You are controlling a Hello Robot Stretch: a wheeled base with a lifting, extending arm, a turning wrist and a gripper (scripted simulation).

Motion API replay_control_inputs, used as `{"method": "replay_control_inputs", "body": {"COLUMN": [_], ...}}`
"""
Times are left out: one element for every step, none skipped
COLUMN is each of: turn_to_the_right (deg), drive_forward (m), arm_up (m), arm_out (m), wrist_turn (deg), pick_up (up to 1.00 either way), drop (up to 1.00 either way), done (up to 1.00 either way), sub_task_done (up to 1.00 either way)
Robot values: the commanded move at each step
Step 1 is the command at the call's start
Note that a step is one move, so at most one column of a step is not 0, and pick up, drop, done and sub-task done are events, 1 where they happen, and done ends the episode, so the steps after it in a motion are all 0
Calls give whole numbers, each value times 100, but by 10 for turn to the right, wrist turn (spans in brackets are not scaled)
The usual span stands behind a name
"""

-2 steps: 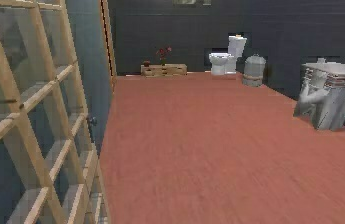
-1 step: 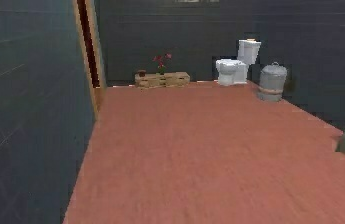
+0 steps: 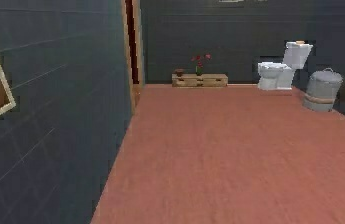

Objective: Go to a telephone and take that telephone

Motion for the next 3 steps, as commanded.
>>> {"method": "replay_control_inputs", "body": {"turn_to_the_right": [0, -30, 0], "drive_forward": [30, 0, 100], "arm_up": [0, 0, 0], "arm_out": [0, 0, 0], "wrist_turn": [0, 0, 0], "pick_up": [0, 0, 0], "drop": [0, 0, 0], "done": [0, 0, 0], "sub_task_done": [0, 0, 0]}}
